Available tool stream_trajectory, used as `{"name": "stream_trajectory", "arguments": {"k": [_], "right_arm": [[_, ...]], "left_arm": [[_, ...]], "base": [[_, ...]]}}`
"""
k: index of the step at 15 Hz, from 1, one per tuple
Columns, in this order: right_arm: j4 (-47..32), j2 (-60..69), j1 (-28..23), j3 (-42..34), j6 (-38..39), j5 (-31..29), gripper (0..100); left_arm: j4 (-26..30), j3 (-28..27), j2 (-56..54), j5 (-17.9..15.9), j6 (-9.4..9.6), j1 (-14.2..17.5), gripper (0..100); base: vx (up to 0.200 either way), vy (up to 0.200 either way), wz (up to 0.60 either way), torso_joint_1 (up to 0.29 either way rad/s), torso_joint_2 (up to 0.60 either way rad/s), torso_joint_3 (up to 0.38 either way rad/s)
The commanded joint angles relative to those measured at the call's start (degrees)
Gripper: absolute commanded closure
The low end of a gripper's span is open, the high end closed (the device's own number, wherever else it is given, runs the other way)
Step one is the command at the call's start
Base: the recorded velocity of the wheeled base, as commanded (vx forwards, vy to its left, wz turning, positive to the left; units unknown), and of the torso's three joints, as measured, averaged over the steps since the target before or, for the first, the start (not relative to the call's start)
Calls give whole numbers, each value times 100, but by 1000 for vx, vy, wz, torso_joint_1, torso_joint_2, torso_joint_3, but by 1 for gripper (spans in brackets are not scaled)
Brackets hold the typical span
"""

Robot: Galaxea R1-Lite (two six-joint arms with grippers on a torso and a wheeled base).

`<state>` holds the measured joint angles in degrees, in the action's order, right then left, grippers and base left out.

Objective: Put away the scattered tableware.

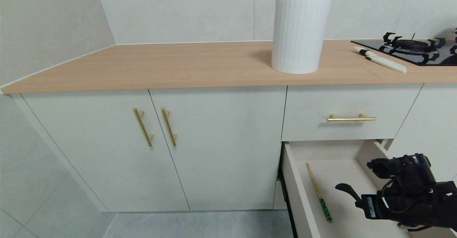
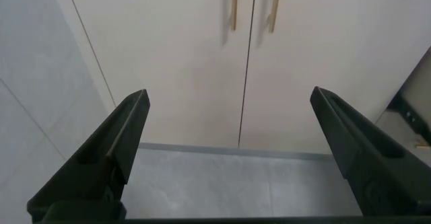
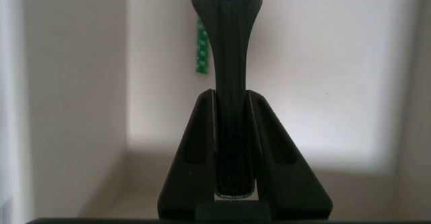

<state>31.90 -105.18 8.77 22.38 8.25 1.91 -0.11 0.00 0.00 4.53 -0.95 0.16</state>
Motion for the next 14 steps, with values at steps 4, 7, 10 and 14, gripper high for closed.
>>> {"name": "stream_trajectory", "arguments": {"k": [4, 7, 10, 14], "right_arm": [[369, -99, 2, 3, -8, 2, 100], [1257, -521, -6, 29, -17, -7, 100], [2294, -1523, -15, 21, -43, -183, 100], [3217, -2543, -15, 21, -87, -455, 100]], "left_arm": [[-7, 0, 0, 4, -2, 2, 0], [-7, 0, 0, 4, -2, 2, 0], [-7, 0, 0, 4, -2, 2, 0], [-7, 0, 0, 4, -2, 2, 0]], "base": [[0, 0, 0, -13, 109, 98], [0, 0, 0, 0, 0, 0], [0, 0, 0, 0, 0, 0], [0, 0, 0, 0, 0, 0]]}}
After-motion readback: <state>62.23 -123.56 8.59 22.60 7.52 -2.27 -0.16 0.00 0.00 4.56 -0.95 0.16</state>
